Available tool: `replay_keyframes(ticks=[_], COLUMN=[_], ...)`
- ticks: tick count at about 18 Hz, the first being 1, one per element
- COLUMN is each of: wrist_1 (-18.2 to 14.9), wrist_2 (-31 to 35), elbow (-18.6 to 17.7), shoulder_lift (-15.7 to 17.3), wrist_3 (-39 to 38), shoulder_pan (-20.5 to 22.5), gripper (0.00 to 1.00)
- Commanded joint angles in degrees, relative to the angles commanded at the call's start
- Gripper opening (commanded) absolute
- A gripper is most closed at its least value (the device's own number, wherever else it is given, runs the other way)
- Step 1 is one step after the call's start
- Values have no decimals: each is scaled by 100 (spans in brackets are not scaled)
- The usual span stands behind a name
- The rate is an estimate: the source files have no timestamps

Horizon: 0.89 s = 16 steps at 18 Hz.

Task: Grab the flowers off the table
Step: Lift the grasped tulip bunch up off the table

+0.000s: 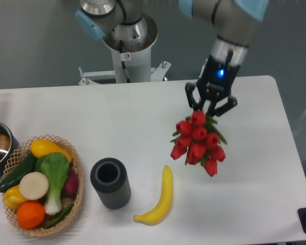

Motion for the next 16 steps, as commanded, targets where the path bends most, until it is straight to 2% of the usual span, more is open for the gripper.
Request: replay_keyframes(ticks=[6,8,10,12,16], wrist_1=[536,641,913,967,976], wrist_2=[-1257,-1591,-1733,-1733,-1733], elbow=[80,115,133,247,256], shoulder_lift=[-70,-192,-325,-404,-413], wrist_3=[-71,-36,-70,-219,-290], shoulder_pan=[-62,-140,-254,-334,-343], gripper=[25,25,25,25,25])
